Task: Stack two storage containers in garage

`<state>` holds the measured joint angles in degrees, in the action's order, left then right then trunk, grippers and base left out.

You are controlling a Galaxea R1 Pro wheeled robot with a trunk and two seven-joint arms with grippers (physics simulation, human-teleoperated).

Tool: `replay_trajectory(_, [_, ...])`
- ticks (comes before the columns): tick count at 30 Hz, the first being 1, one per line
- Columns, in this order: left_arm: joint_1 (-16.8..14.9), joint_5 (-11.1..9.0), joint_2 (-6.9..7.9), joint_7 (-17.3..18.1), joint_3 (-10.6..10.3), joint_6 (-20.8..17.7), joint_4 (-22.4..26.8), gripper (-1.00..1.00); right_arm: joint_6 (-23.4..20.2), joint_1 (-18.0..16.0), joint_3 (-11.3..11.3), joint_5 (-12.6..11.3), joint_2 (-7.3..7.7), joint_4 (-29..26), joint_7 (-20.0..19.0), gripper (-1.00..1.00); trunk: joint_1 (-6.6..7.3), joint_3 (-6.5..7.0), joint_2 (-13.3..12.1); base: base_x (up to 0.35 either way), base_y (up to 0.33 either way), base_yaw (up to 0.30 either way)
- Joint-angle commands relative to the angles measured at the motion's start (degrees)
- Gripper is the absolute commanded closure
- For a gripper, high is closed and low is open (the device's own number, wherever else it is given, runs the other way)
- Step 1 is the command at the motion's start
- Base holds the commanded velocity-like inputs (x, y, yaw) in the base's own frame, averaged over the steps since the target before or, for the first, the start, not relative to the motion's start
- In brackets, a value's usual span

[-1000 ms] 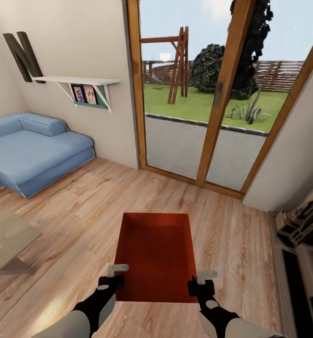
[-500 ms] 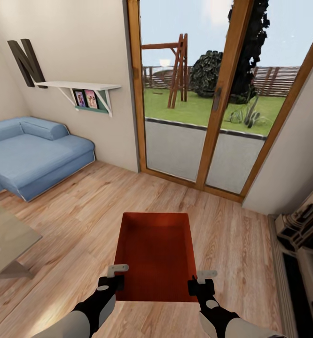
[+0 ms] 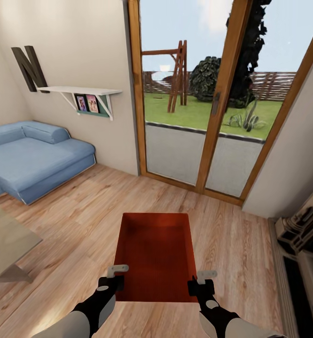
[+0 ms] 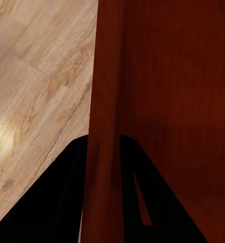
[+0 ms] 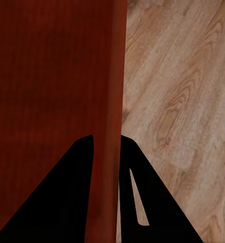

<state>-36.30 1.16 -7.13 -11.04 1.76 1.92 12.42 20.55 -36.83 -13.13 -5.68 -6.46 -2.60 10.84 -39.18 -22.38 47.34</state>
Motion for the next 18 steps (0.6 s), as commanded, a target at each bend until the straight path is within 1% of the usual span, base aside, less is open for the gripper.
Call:
replay_trajectory(1, [0.0,0.4,0.01,-1.4,0.4,0.2,-0.1,1.0,0.2,-0.1,2.7,0.0,-0.04,-0.1,0.1,1.0,-0.01,0.04,0.0,0.0,0.0,0.0])
replay_trajectory(18, [0.0,0.4,0.01,-1.4,0.4,0.1,-0.1,1.0,0.2,-0.1,2.7,0.0,-0.04,-0.1,0.1,1.0,-0.01,1.61,0.0,0.0,0.0,0.0])
